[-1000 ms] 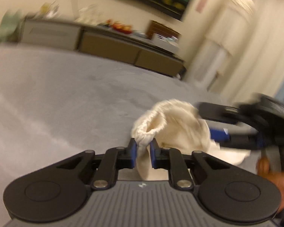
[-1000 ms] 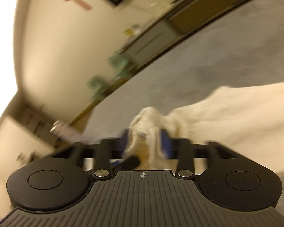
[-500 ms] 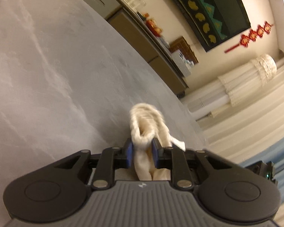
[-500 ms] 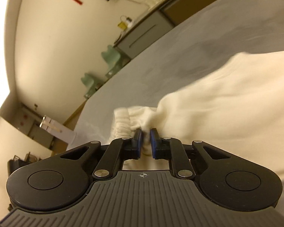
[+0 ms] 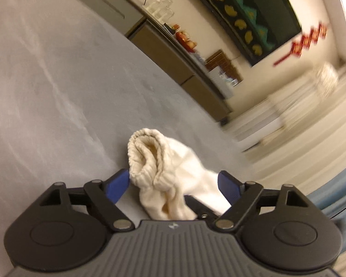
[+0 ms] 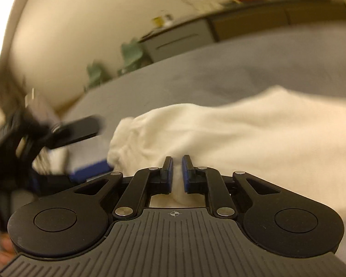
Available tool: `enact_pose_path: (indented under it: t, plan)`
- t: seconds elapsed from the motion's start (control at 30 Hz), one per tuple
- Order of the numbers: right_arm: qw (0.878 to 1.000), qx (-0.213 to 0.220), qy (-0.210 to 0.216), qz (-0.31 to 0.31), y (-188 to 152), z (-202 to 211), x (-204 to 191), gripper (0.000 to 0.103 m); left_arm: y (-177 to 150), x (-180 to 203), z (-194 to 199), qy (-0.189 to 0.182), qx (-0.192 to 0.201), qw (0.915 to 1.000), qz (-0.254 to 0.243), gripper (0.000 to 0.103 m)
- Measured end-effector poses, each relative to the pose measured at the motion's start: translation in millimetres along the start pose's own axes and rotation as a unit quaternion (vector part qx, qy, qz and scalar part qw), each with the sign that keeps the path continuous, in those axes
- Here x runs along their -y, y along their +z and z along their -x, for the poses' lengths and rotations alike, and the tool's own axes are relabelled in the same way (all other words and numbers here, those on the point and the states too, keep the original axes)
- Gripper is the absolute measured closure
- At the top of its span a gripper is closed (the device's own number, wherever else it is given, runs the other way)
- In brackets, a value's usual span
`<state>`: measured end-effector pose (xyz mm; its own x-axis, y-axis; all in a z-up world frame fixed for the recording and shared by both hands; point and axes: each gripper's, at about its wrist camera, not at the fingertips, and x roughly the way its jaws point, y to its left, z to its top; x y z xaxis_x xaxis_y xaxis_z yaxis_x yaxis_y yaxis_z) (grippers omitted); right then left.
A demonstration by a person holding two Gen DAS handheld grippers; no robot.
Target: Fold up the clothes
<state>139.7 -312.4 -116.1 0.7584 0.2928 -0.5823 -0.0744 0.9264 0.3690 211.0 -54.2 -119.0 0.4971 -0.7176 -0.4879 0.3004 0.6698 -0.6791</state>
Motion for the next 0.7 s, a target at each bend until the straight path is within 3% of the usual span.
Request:
enact_pose_path:
  t: [0.03,0.07,0.17,0.27,0.33,0.37,0.43,0.5,0.57,0.63,0.7]
  plan:
    - [1.000,0.000,-0.009,0.016,-1,3,-2,0.087,-1,5,-1,0.007,0.001,0.9999,-0.012,0.051]
    - [1.000,0.000,-0.011,0.015,2,10,1,0.086,-1,9,-2,0.014,-0.003,0.9996,-0.022,0.079]
    - [1.000,0.003,-0.018,0.013,11,32,12,0.086,-5,27,3,0.047,0.001,0.9963,-0.072,0.080]
    - [0.994,0.010,-0.108,0.028,16,61,41,0.081,-14,62,13,0.080,0.014,0.9825,-0.167,0.081]
    - [0.988,-0.020,-0.152,0.016,17,65,65,0.081,-26,97,8,0.087,0.006,0.9659,-0.244,0.081]
    - [0.989,-0.025,-0.143,0.003,17,70,76,0.087,-32,115,4,0.089,0.000,0.9553,-0.282,0.081]
    - [0.991,-0.033,-0.126,-0.026,19,80,97,0.086,-51,145,-10,0.083,-0.027,0.9346,-0.345,0.081]
    - [0.989,-0.019,-0.105,-0.102,22,96,120,0.083,-72,165,-28,0.081,-0.059,0.9169,-0.386,0.073]
    - [0.984,0.000,-0.114,-0.134,20,119,139,0.075,-90,174,-44,0.084,-0.085,0.9025,-0.414,0.067]
    - [0.980,0.016,-0.127,-0.149,14,141,154,0.064,-99,175,-46,0.086,-0.091,0.8990,-0.420,0.061]
    - [0.976,0.029,-0.138,-0.164,4,158,165,0.057,-96,174,-39,0.071,-0.085,0.9097,-0.400,0.056]
